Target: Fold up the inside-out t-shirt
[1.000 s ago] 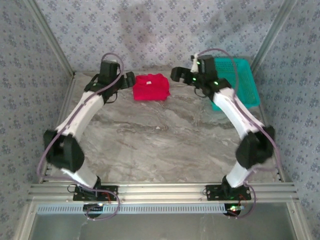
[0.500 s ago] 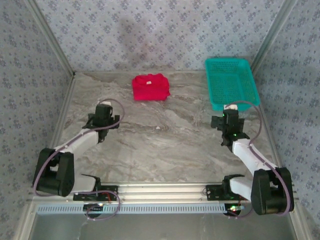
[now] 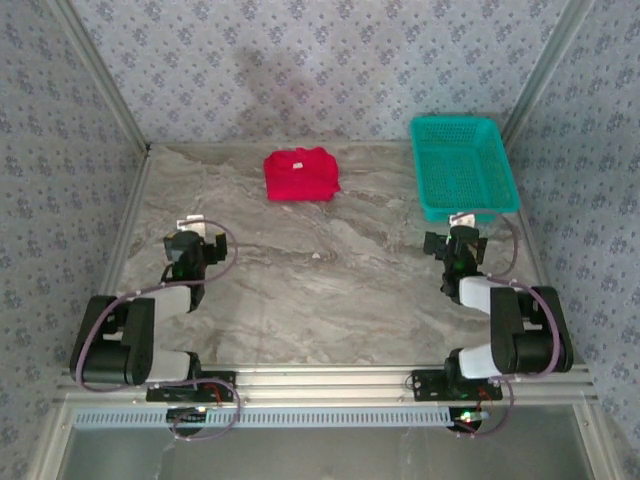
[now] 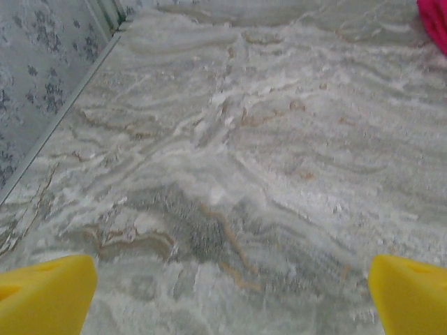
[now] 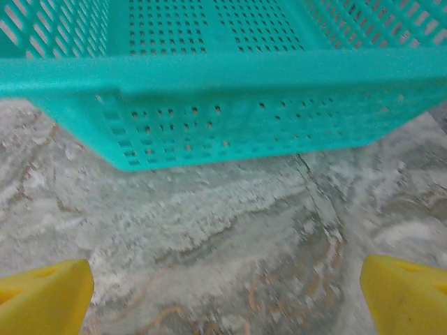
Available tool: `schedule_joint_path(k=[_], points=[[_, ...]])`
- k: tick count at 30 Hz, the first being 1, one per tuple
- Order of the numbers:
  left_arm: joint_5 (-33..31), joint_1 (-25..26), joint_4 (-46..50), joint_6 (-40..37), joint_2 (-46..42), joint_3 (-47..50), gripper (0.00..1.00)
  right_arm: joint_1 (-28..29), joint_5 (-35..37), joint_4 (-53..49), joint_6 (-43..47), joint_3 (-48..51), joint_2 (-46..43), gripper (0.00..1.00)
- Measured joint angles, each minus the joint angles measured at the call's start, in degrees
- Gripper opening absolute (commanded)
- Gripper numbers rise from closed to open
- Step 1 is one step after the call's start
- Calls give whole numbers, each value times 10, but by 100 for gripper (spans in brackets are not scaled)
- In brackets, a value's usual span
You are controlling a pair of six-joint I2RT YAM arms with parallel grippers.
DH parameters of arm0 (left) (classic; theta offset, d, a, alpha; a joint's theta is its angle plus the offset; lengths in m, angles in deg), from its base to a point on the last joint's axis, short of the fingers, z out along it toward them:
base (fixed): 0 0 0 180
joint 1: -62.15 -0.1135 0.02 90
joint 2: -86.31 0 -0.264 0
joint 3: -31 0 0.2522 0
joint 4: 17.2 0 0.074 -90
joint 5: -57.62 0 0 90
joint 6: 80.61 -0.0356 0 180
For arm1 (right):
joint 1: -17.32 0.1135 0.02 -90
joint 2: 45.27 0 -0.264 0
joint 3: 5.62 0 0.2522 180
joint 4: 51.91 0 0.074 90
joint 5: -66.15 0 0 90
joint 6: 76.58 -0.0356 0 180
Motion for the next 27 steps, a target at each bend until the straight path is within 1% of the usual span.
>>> schedule_joint_path(k=[2, 5, 6, 11, 27], points=[[9, -7, -44, 0, 25, 2, 100, -1, -13, 54, 3, 4, 36, 100], [37, -21, -98, 0, 71, 7, 100, 0, -20, 85, 4, 15, 53, 100], [42, -24, -102, 1, 83, 6, 100, 0, -21, 90, 4, 15, 53, 100], [61, -31, -98, 1, 92, -2, 100, 0, -28, 120, 5, 15, 53, 100], [102, -45, -89, 3, 92, -19, 100, -1, -32, 130, 4, 15, 53, 100]])
